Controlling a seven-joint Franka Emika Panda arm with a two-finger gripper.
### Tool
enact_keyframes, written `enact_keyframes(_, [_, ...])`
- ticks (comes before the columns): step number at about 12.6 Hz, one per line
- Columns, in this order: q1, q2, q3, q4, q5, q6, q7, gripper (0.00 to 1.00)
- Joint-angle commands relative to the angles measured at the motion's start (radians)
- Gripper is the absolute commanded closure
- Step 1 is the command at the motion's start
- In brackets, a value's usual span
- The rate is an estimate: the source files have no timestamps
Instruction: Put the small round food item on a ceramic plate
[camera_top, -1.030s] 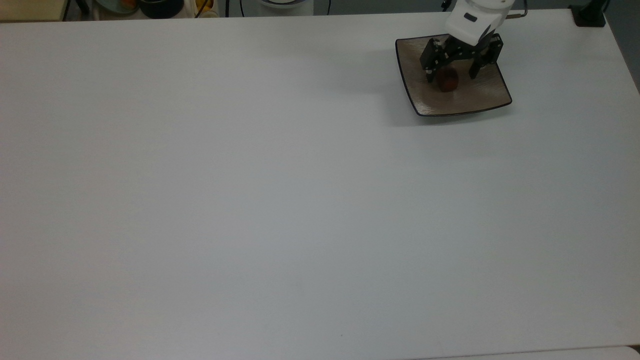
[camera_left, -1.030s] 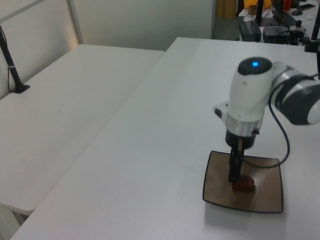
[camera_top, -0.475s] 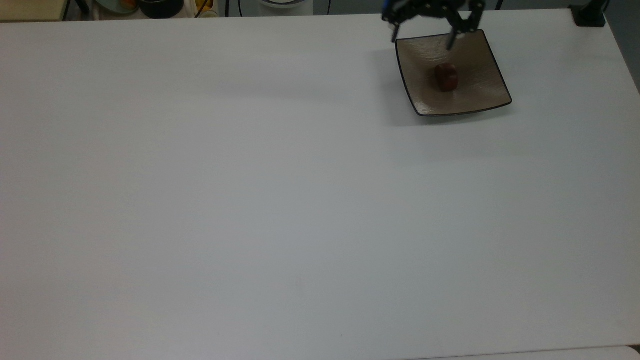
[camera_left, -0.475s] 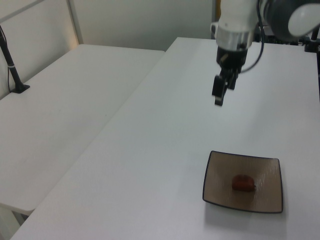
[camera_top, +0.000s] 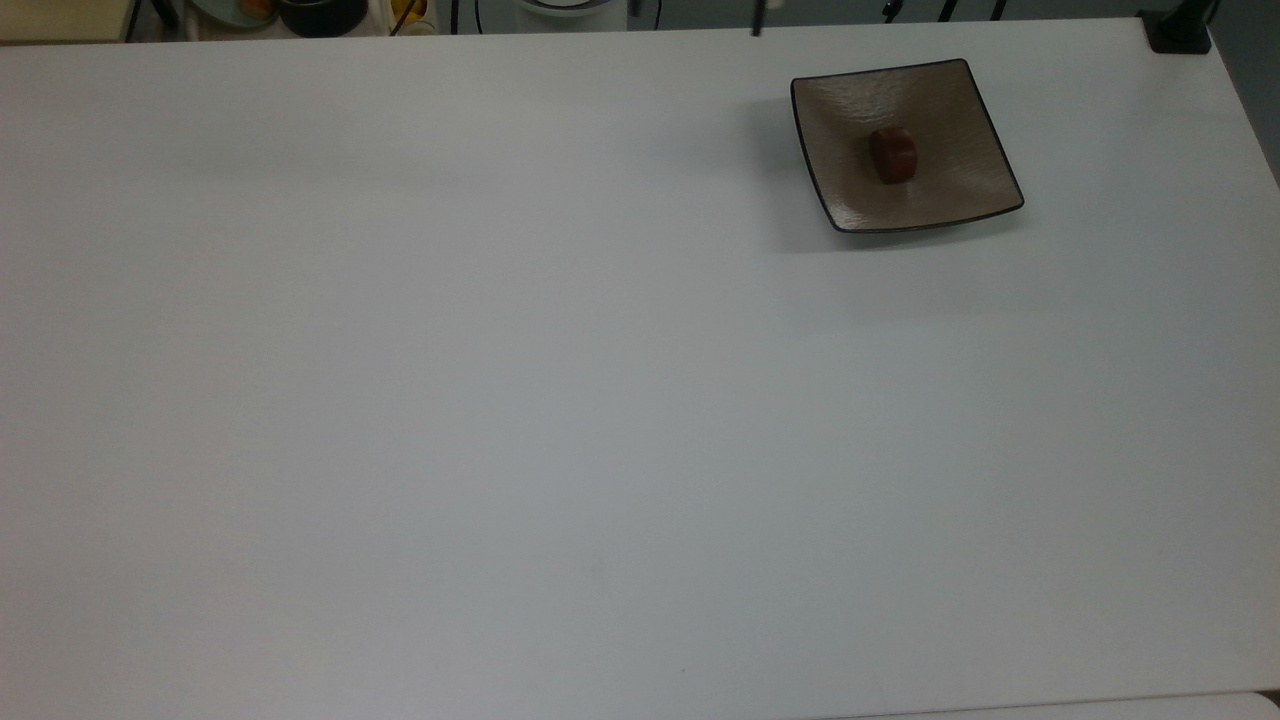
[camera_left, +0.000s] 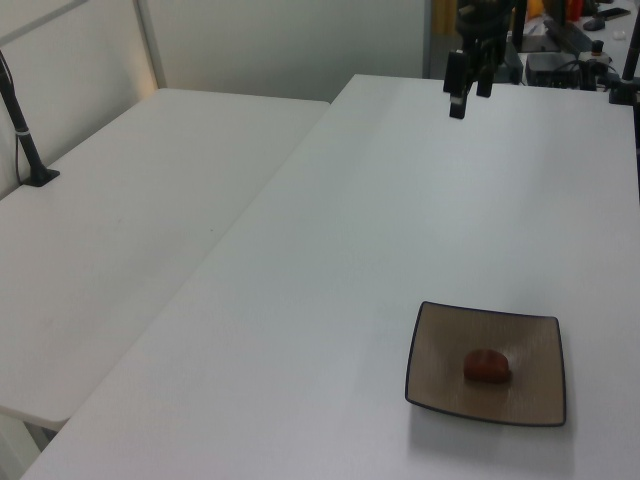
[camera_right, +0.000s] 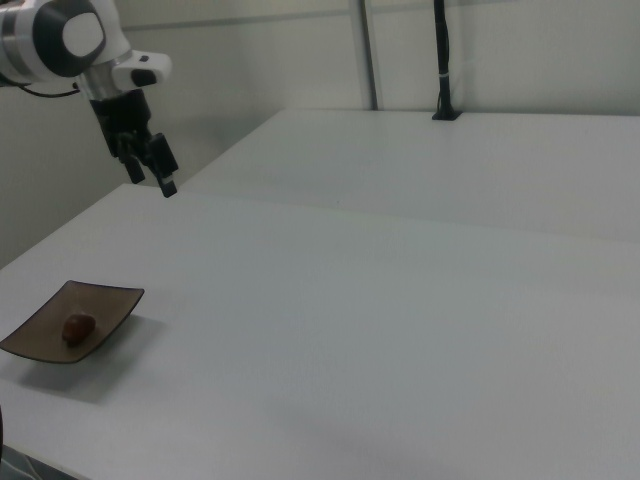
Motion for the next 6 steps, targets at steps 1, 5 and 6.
enact_keyframes(1, [-0.063,-0.040,-0.031,-0.036,0.061,-0.015,-0.187,0.00])
enact_keyframes(5, [-0.066,-0.060,-0.087,-0.054,0.067,-0.003,-0.455,0.00])
enact_keyframes(6, [-0.066,-0.060,-0.104,-0.056,0.067,0.005,-0.512,0.00])
